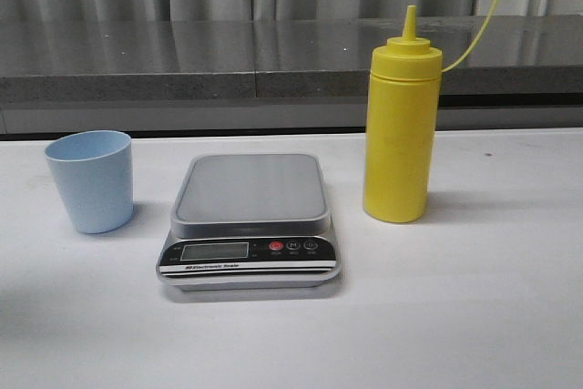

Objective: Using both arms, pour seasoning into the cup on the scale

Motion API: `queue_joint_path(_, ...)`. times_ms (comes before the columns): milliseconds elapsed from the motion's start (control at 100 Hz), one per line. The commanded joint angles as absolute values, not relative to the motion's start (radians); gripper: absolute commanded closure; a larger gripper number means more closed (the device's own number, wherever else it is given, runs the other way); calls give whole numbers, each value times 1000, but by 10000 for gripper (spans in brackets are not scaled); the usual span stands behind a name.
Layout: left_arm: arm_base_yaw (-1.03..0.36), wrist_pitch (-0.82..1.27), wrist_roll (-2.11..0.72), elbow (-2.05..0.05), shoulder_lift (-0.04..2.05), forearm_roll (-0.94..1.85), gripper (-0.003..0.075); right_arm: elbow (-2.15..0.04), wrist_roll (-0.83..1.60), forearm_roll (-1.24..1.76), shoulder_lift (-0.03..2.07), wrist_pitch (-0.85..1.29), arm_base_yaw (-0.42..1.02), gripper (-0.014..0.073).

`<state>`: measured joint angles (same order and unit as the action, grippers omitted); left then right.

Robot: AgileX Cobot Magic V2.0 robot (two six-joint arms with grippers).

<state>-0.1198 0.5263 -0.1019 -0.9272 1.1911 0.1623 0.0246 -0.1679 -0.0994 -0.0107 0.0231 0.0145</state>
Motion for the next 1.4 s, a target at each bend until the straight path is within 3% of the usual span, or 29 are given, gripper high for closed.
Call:
queue_joint_path(0,-155,501,-102,-1008,1243,177,322,27,-161,-102,-24,-49,11,662)
queue_joint_path(520,-180,539,-102,-1172,1606,228,322,27,-161,-102,-24,-49,11,662)
queue_joint_path(1060,-180,478,-98,-1172,1736,229,325,27,-161,-102,-24,-49,11,662)
queue_joint_path(1390,-180,484,-98,-1172,1736,237,582,27,-161,-102,-24,-49,11,662)
